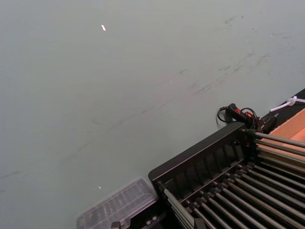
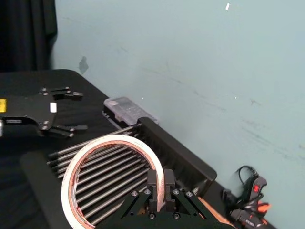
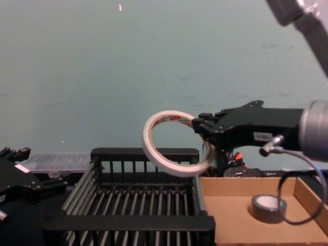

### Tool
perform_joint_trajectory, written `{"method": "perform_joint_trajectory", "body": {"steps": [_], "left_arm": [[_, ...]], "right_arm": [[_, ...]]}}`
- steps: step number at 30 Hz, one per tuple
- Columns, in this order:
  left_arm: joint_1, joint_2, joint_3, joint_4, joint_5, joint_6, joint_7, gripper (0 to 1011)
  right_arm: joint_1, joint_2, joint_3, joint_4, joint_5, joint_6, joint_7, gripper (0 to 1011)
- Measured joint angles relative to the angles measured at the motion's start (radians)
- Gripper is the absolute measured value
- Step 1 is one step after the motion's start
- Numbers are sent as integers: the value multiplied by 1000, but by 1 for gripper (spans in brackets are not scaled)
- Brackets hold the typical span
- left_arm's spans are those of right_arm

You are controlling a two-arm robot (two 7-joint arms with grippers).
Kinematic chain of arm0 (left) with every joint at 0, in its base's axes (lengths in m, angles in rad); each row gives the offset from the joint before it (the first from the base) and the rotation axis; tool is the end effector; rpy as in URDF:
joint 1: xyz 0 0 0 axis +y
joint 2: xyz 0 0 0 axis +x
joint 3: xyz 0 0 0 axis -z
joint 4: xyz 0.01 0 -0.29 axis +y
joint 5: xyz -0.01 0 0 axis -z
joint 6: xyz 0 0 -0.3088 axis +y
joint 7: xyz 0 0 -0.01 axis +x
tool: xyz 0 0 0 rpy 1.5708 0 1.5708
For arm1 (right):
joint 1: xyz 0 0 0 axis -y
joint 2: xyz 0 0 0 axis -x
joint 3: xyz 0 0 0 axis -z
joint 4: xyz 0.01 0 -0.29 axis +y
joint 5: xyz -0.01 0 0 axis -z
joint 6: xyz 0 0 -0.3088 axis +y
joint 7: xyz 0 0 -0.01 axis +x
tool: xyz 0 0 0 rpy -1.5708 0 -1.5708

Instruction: Pick up the white tape and place it into the black box , Pick up the silver tape and place it into the brown box.

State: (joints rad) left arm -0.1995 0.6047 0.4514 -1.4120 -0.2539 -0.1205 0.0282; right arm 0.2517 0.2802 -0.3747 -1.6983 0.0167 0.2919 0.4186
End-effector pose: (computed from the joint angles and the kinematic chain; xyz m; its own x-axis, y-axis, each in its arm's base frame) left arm 0.3581 0.0827 -0.3023 0.2924 0.8803 0.3737 -0.9552 0.2874 0.0704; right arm 0.3661 0.0427 -0.2003 0.6576 -0.6961 0.2882 0.7492 0.6446 -0.1523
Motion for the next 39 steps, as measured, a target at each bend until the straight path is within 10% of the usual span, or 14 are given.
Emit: {"method": "perform_joint_trajectory", "body": {"steps": [20, 39], "left_arm": [[0, 0, 0, 0, 0, 0, 0, 1001], [0, 0, 0, 0, 0, 0, 0, 1001]], "right_arm": [[184, -119, -94, 409, -142, -226, -139, 91], [249, -193, -113, 604, -187, -290, -149, 91]]}}
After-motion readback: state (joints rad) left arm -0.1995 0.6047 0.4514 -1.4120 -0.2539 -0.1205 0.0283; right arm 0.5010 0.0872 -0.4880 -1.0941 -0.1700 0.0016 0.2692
